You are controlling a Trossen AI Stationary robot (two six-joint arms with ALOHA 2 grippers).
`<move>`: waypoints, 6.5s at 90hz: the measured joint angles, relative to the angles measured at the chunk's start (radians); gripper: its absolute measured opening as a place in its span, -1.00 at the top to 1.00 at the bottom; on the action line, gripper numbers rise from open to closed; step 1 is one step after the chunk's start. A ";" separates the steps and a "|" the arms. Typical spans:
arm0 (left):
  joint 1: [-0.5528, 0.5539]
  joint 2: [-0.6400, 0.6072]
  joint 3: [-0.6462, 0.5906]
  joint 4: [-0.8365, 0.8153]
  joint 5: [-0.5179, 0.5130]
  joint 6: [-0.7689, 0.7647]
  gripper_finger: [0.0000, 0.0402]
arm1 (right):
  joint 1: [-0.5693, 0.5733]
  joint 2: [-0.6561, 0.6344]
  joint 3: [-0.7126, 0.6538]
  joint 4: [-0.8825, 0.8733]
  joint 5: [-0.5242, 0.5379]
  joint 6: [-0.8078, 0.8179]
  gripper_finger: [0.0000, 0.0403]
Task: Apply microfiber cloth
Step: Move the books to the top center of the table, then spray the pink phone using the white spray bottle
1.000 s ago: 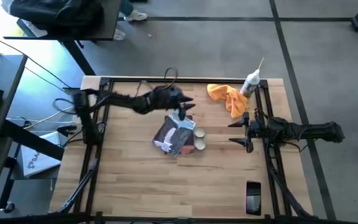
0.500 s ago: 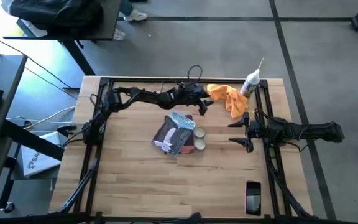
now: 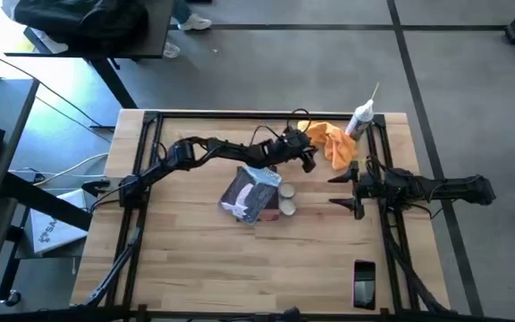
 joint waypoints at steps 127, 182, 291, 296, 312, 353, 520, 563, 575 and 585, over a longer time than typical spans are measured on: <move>-0.167 -0.687 -0.452 -0.749 0.262 0.141 -0.05 | 0.000 0.000 0.000 0.000 0.000 0.000 -0.34; -0.232 -0.763 -1.105 -0.075 0.109 -0.096 -0.05 | -0.005 -0.001 0.000 0.031 0.138 -0.018 -0.34; -0.215 -0.869 -1.107 -0.153 0.457 0.330 -0.05 | -0.005 0.009 0.005 0.182 0.456 0.109 -0.34; -0.218 -0.853 -1.105 -0.137 0.454 0.371 -0.05 | -0.005 0.009 0.005 0.187 0.459 0.109 -0.34; -0.228 -0.749 -1.104 -0.073 0.352 0.477 -0.05 | -0.006 0.019 0.001 0.188 0.445 0.109 -0.34; -0.117 -0.750 -1.105 -0.054 0.085 0.618 -0.05 | -0.007 0.019 0.001 0.186 0.449 0.112 -0.34; -0.065 -0.759 -0.826 0.169 0.269 0.390 -0.05 | -0.007 0.118 0.000 0.417 0.372 0.109 -0.34; 0.121 -0.307 -0.140 -0.260 0.349 0.241 -0.05 | -0.007 0.356 0.000 0.596 0.420 0.139 -0.34; 0.146 -0.206 0.008 -0.330 0.350 0.152 -0.05 | -0.007 0.380 0.000 0.603 0.450 0.136 -0.34; 0.144 -0.122 0.095 -0.371 0.386 0.066 -0.05 | -0.007 0.384 0.000 0.604 0.450 0.135 -0.34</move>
